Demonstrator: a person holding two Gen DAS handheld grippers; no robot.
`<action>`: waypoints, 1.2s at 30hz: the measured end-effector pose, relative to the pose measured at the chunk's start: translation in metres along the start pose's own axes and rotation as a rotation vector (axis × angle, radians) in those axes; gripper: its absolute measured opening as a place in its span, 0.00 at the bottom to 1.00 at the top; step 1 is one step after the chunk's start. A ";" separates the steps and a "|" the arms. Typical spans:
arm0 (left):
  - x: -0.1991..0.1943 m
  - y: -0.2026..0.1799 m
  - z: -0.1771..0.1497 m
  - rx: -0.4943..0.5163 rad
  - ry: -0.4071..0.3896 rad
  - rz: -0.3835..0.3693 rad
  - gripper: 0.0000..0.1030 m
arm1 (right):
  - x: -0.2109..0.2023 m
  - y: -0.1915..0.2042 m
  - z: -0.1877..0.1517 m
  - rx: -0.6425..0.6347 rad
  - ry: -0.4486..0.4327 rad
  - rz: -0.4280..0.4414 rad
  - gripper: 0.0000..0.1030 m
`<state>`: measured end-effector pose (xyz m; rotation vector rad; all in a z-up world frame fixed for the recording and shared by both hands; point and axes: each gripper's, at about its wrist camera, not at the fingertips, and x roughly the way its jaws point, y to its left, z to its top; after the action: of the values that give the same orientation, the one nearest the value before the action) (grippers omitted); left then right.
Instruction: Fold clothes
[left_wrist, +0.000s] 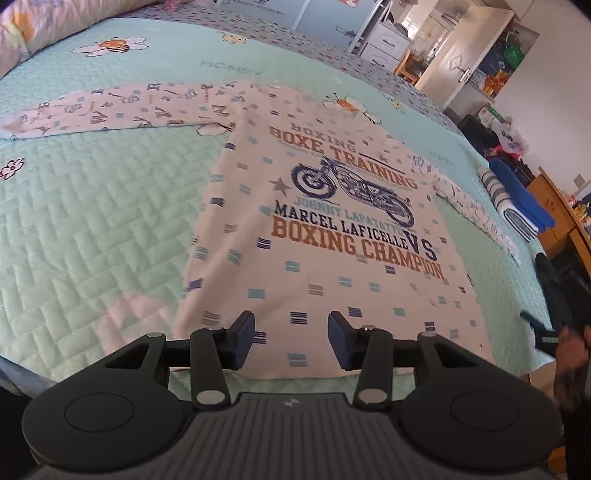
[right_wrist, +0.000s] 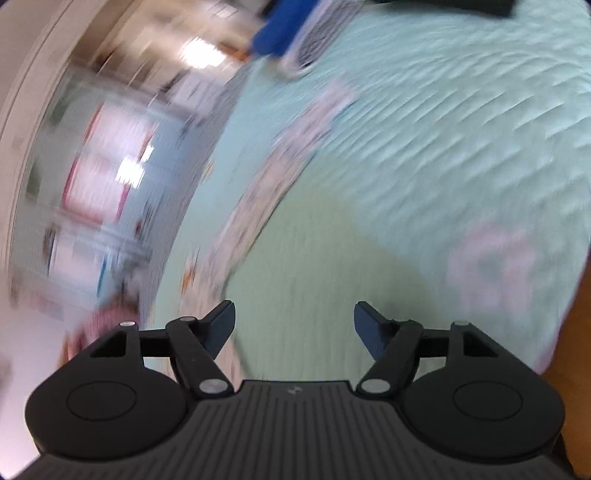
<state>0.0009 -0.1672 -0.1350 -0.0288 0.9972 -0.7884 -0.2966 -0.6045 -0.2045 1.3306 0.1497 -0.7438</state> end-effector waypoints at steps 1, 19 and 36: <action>0.001 -0.001 0.000 0.000 0.006 0.003 0.45 | 0.008 -0.005 0.012 0.050 -0.018 0.012 0.70; 0.034 -0.003 0.037 0.006 0.041 0.128 0.49 | 0.134 -0.015 0.146 0.173 -0.194 0.002 0.70; 0.032 0.014 0.034 -0.041 0.030 0.144 0.52 | 0.132 0.022 0.143 -0.062 -0.181 -0.091 0.09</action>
<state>0.0437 -0.1875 -0.1446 0.0198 1.0321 -0.6382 -0.2277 -0.7873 -0.2148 1.1972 0.0884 -0.9253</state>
